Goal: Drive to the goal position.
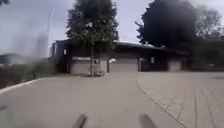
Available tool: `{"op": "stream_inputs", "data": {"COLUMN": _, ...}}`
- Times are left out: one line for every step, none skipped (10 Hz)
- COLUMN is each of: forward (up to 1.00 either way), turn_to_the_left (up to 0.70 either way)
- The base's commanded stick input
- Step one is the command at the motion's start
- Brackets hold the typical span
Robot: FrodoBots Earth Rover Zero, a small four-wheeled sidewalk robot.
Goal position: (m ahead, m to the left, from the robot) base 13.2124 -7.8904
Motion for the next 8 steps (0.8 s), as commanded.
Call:
{"op": "stream_inputs", "data": {"forward": 0.70, "turn_to_the_left": -0.25}}
{"op": "stream_inputs", "data": {"forward": 0.70, "turn_to_the_left": -0.25}}
{"op": "stream_inputs", "data": {"forward": 0.70, "turn_to_the_left": -0.25}}
{"op": "stream_inputs", "data": {"forward": 0.70, "turn_to_the_left": -0.25}}
{"op": "stream_inputs", "data": {"forward": 0.70, "turn_to_the_left": -0.25}}
{"op": "stream_inputs", "data": {"forward": 0.70, "turn_to_the_left": -0.25}}
{"op": "stream_inputs", "data": {"forward": 0.70, "turn_to_the_left": -0.25}}
{"op": "stream_inputs", "data": {"forward": 0.70, "turn_to_the_left": -0.25}}
